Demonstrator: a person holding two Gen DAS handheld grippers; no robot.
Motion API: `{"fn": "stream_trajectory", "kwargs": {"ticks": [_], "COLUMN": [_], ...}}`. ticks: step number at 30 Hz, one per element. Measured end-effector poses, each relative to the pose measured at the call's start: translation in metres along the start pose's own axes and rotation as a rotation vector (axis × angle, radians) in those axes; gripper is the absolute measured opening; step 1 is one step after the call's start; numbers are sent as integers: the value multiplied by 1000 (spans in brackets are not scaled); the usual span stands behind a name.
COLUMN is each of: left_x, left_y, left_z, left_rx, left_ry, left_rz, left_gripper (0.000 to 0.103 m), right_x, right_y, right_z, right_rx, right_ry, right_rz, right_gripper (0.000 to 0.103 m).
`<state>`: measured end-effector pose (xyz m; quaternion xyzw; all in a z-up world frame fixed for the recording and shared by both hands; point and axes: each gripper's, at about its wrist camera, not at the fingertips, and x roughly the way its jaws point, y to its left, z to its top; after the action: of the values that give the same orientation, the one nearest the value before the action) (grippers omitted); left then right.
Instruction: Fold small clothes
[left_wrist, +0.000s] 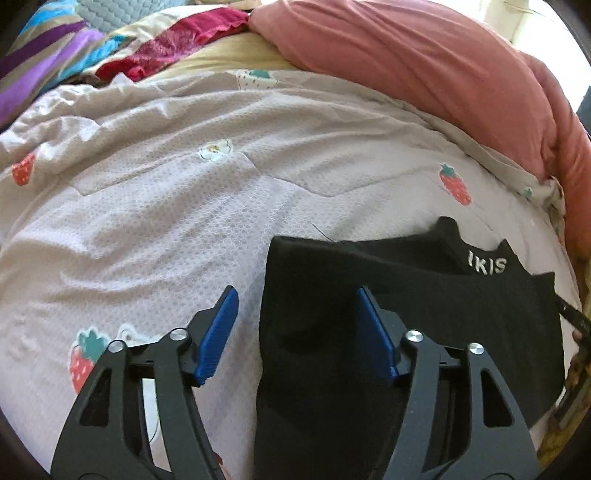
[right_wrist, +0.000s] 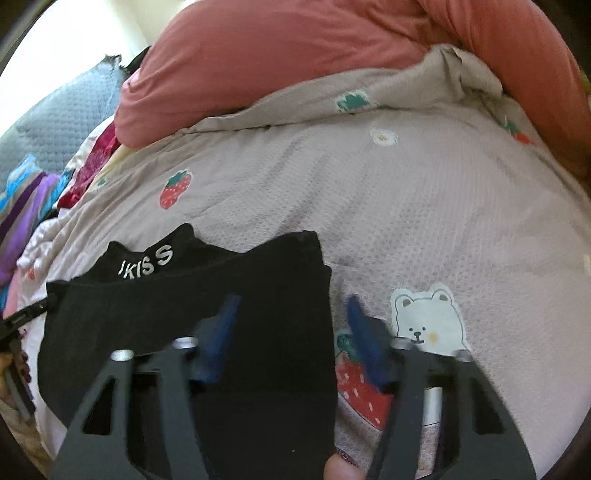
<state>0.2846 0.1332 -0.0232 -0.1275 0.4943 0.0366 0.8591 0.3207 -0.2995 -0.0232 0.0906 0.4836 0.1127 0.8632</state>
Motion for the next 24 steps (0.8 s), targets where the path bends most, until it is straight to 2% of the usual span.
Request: {"fn": "stream_trajectory", "kwargs": {"ticks": [2, 5, 7, 11, 17, 20, 24], "left_x": [4, 0, -5, -25, -40, -21, 4], "left_y": [-1, -8, -12, -12, -20, -22, -14], "left_z": [1, -1, -1, 6, 22, 25, 18], "left_rx": [-10, 27, 60, 89, 100, 102, 69], "left_ry": [1, -24, -47, -104, -178, -153, -98], "left_rz": [-27, -18, -18, -48, -37, -10, 16], "left_gripper": [22, 12, 11, 7, 7, 7, 10], "right_x": [0, -5, -14, -29, -33, -22, 0], "right_y": [-5, -10, -12, -8, 1, 2, -1], "right_z": [-1, -2, -3, 1, 15, 17, 10], "right_rx": [20, 22, 28, -2, -19, -14, -22], "right_ry": [-1, -25, -50, -92, -152, -148, -101], "right_rz": [22, 25, 41, 45, 26, -9, -79], "right_gripper": [23, 11, 7, 7, 7, 7, 7]}}
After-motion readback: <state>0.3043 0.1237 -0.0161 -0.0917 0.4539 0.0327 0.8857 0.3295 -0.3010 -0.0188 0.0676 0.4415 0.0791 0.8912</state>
